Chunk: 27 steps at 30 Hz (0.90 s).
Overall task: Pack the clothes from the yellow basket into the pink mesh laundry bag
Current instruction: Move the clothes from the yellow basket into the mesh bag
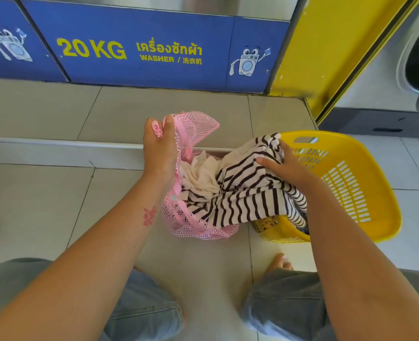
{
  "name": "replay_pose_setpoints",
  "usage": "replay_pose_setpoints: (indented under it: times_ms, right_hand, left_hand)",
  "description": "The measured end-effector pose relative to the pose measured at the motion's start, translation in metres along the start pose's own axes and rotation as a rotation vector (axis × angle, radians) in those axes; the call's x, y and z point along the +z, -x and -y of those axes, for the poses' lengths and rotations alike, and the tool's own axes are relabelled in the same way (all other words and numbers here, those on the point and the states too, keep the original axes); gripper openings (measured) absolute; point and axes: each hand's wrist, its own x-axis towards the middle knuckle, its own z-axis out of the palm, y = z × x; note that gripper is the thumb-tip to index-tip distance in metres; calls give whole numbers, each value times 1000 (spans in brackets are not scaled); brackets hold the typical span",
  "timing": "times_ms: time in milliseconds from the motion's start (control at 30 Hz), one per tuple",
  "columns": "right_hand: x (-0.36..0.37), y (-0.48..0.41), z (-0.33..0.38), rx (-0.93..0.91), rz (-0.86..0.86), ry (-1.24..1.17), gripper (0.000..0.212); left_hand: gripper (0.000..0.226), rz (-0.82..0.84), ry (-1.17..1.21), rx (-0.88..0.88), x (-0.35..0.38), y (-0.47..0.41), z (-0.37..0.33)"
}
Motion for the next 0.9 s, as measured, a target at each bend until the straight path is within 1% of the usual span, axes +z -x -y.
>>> replay_pose_setpoints:
  times_ms: [167, 233, 333, 400, 467, 567, 633, 700, 767, 833, 900]
  right_hand:
    - [-7, 8, -10, 110, 177, 155, 139]
    - [-3, 8, -8, 98, 193, 218, 139]
    - [4, 6, -3, 47, 155, 231, 124]
    - [8, 6, 0, 11, 106, 283, 115]
    - [11, 9, 4, -32, -17, 361, 103]
    - [20, 22, 16, -147, -260, 576, 74]
    - [25, 32, 32, -175, -360, 677, 60]
    - [25, 42, 56, -217, -429, 700, 53]
    - [22, 52, 85, -333, -420, 680, 49]
    - [27, 62, 115, -492, -333, 634, 48]
    - [44, 67, 138, -608, -233, 561, 47]
  left_hand:
    - [27, 1, -5, 5, -1, -1, -2]
    - [27, 5, 5, 0, -1, -1, -2]
    - [26, 0, 8, 2, 0, 1, -1]
    - [27, -6, 2, 6, 0, 3, -1]
    - [27, -4, -6, 10, -1, 3, -1]
    - [26, -6, -24, 15, -3, 2, -1]
    - [24, -17, -32, 18, -5, 2, -3]
    - [23, -22, -19, 7, -9, 0, -5]
    - [23, -9, 27, -19, -12, -4, -5]
    - [27, -1, 65, -33, -14, -7, -6]
    - [26, 7, 105, -32, -13, -9, -7]
